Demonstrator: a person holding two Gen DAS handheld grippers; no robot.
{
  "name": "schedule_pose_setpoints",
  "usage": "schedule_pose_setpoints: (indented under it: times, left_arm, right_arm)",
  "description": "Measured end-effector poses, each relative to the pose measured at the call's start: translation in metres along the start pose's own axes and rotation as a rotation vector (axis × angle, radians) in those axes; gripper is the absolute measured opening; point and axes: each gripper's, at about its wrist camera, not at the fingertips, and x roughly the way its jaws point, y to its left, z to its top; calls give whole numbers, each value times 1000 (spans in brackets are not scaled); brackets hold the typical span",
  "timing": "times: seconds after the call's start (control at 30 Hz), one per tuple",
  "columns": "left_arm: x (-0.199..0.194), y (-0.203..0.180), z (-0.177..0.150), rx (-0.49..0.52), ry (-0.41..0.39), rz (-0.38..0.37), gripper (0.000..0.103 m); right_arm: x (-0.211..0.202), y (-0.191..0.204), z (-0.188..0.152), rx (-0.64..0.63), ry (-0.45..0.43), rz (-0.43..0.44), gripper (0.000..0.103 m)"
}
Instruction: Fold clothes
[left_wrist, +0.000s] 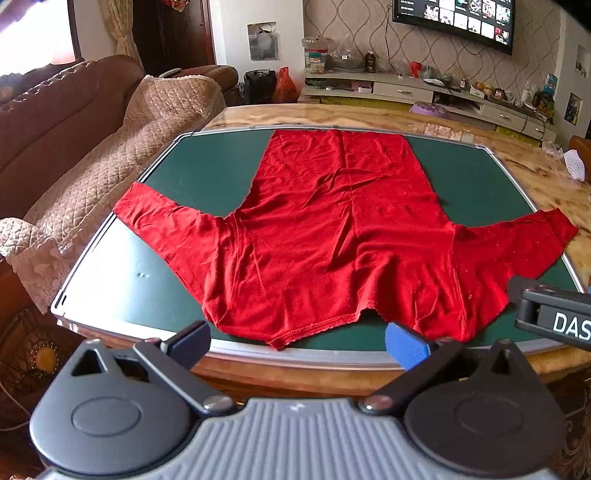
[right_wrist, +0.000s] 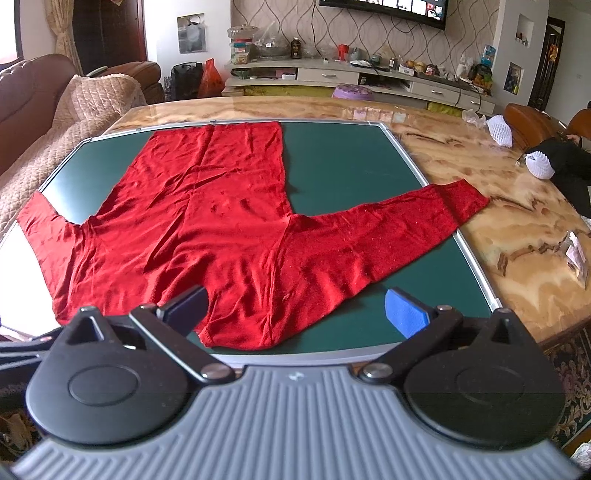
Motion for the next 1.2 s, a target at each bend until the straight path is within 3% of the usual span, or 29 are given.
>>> schedule_pose_setpoints:
  times: [1.2]
  left_arm:
    - [35,-22,22,-23,42,42,103]
  right_arm:
    - [55,-20,20,-34,61,69,103]
